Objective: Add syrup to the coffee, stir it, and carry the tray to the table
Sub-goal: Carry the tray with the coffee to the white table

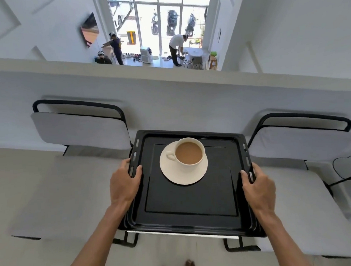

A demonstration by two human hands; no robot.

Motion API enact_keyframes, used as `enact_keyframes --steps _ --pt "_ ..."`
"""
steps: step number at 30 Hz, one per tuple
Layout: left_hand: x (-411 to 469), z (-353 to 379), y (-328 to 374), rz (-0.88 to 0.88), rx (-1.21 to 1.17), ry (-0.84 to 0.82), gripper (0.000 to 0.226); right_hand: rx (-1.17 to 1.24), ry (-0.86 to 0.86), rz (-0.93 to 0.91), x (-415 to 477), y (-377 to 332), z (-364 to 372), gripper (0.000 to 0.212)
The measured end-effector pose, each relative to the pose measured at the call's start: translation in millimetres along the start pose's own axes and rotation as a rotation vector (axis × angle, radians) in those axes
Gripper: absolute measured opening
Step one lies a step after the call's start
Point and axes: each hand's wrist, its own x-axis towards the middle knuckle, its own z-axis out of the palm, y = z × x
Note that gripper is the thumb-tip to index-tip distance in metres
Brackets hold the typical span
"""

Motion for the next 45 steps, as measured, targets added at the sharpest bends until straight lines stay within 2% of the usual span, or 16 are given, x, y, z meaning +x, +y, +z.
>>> enact_keyframes --steps 13,18,25,29,39,45 --pt "24.1 59.0 -36.4 -0.066 0.012 -0.005 0.03 0.083 -0.054 0.009 23.8 42.2 60.5 0.028" --pt "43.5 91.3 -66.0 -0.06 0.027 -0.043 0.035 0.073 -0.045 0.065 24.3 65.9 94.3 0.018" --pt "60.0 143.6 -112.7 -0.061 0.045 -0.084 0.033 0.053 -0.082 0.152 30.4 114.9 153.9 0.038" --pt "71.0 173.0 -142.0 -0.089 0.009 -0.148 0.038 0.066 -0.038 0.166 32.4 136.7 185.5 0.032" --pt "90.2 237.9 -200.3 -0.064 0.058 -0.101 0.035 0.039 -0.027 0.197 41.4 185.8 264.3 0.039" --pt "98.2 270.3 -228.0 -0.083 0.056 -0.096 0.031 0.044 0.008 0.189 48.1 206.3 302.6 0.036"
